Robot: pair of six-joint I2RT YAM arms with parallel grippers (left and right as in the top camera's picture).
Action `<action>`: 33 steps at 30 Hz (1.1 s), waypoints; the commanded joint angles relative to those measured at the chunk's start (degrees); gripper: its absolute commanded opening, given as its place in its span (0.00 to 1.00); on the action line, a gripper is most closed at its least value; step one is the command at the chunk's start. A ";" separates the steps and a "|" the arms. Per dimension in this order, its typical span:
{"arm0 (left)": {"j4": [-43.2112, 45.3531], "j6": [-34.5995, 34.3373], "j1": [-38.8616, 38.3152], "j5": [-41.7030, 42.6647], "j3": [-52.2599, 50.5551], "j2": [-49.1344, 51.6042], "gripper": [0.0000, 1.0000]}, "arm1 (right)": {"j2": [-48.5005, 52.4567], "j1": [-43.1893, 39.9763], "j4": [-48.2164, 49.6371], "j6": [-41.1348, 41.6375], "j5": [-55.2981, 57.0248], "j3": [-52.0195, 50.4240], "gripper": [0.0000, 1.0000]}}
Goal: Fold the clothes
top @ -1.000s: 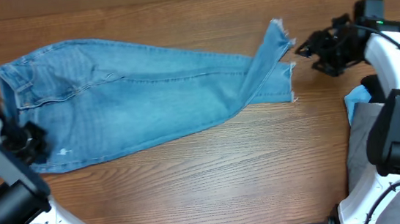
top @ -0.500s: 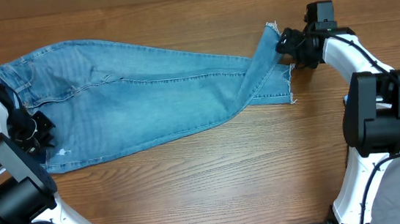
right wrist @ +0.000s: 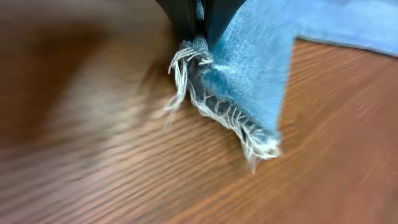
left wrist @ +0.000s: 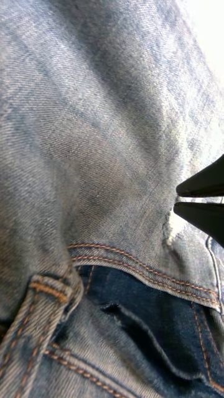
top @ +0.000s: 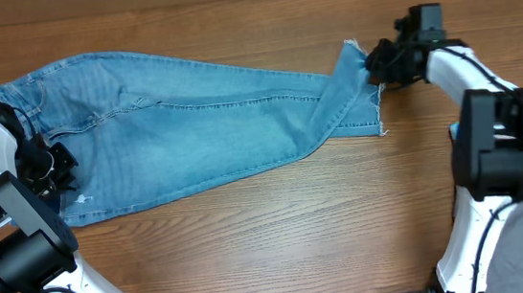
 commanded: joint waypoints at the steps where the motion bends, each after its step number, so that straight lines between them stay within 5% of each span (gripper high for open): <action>1: -0.24 1.62 0.26 0.04 1.18 0.76 0.08 | -13.73 -4.09 -5.29 -0.13 -2.01 0.63 0.04; 7: -0.26 1.40 1.05 0.26 2.05 0.74 0.08 | -21.90 -9.35 -25.05 0.07 -1.70 0.63 0.04; 12: -0.57 1.40 1.05 0.20 2.05 0.74 0.08 | -21.81 -10.32 -41.72 -0.13 17.42 0.55 0.04; 13: -0.70 1.42 1.05 0.02 2.08 0.74 0.08 | -21.81 -10.32 -44.46 -0.17 20.87 0.55 0.09; 14: -1.05 1.40 1.05 0.02 2.29 0.74 0.08 | -21.81 -10.32 -48.13 -0.81 24.46 0.55 0.39; 15: -1.57 1.40 1.05 0.02 2.75 0.74 0.08 | -21.81 -10.32 -49.79 -1.64 26.23 0.55 0.55; 16: -2.25 1.42 1.05 -0.13 3.58 0.74 0.08 | -21.81 -10.32 -52.28 -1.79 30.53 0.55 0.61; 20: -5.01 1.27 1.05 -3.04 6.88 0.74 0.08 | -21.81 -10.36 -52.98 -1.77 32.94 0.55 0.75; 28: -8.59 0.33 -0.48 -1.86 5.84 0.76 0.04 | -21.81 -10.36 -46.27 -1.90 21.51 0.55 0.78; 33: -2.69 -5.46 -1.11 -8.83 -2.43 0.76 0.04 | -21.81 -10.36 -44.57 -2.08 16.13 0.55 0.78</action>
